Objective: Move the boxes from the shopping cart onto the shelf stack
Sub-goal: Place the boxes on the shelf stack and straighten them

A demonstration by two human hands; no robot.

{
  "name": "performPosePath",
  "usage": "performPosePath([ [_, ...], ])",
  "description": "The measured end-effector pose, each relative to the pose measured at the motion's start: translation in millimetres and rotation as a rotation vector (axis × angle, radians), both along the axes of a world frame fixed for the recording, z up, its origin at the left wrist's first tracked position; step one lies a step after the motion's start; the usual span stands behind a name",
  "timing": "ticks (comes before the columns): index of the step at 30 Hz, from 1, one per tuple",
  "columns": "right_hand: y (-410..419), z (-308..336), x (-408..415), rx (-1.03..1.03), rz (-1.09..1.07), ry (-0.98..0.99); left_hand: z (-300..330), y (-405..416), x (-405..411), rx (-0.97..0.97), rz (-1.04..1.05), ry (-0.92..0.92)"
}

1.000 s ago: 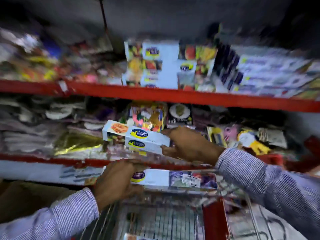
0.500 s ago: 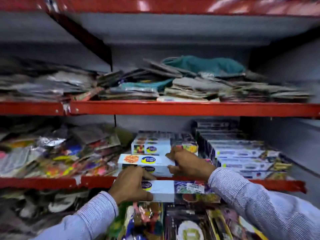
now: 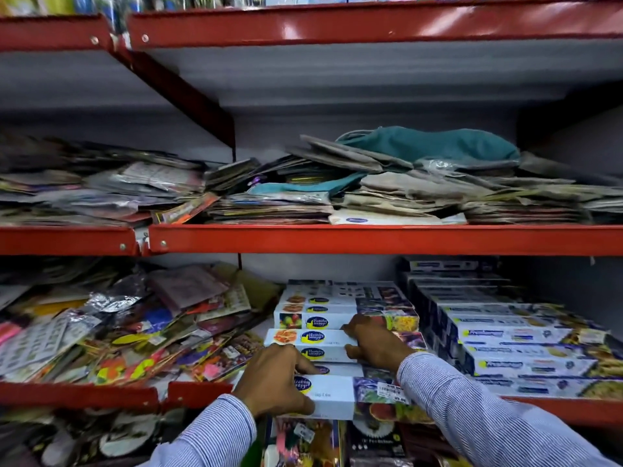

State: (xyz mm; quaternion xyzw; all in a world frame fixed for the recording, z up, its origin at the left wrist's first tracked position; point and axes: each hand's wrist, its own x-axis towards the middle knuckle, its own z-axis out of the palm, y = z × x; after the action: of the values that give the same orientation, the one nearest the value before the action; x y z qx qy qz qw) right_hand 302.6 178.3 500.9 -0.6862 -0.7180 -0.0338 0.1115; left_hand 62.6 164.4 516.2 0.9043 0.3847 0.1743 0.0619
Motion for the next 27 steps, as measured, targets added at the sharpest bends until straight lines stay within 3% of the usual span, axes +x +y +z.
performPosePath([
  [13, 10, -13, 8, 0.156, -0.019, -0.018, -14, 23, 10, -0.016, -0.029, -0.006],
  [21, -7, 7, 16, 0.248, -0.004, 0.213, -12, 55, 35, -0.063, 0.002, -0.091],
  [27, -31, -11, 18, 0.182, 0.019, 0.126, -24, 78, 53, -0.039, 0.014, -0.145],
])
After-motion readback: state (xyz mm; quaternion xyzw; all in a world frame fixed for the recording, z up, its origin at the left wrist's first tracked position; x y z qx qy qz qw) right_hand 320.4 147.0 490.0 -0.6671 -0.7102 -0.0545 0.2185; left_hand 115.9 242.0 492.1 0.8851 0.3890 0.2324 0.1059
